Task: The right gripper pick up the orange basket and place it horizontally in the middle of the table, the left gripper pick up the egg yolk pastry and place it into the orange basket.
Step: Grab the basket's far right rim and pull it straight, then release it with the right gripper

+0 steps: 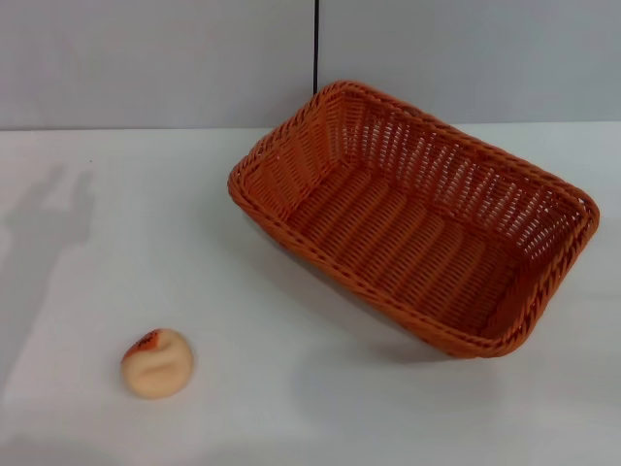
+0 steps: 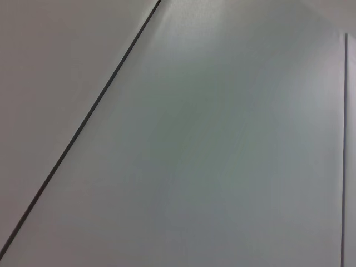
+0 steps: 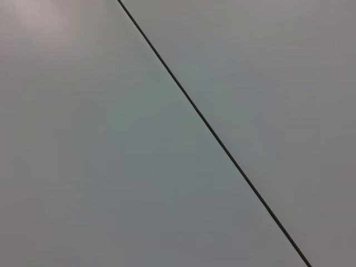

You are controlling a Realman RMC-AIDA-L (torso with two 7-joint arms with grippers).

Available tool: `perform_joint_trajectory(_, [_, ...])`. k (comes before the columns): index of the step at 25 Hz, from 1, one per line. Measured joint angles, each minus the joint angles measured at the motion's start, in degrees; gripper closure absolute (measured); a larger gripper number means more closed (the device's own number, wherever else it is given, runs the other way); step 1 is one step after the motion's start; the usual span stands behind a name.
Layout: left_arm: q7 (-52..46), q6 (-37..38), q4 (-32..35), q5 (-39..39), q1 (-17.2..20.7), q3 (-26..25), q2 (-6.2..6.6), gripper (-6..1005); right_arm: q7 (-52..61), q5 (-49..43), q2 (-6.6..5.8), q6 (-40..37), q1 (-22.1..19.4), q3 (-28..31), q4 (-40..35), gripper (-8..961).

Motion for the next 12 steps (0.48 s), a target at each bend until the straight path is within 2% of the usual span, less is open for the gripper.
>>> perform_joint_trajectory(9, [-0.6,0.0,0.0,0.0,0.0,0.0,0.0,611,0.0,0.0,-0.01,0.2,0.0,0.0,0.1,429])
perform_joint_trajectory(12, [-0.7,0.1,0.0,0.0,0.0,-0.1,0.03,610,1.4,-0.1,-0.68,0.0,0.0,-0.5,-1.1,429])
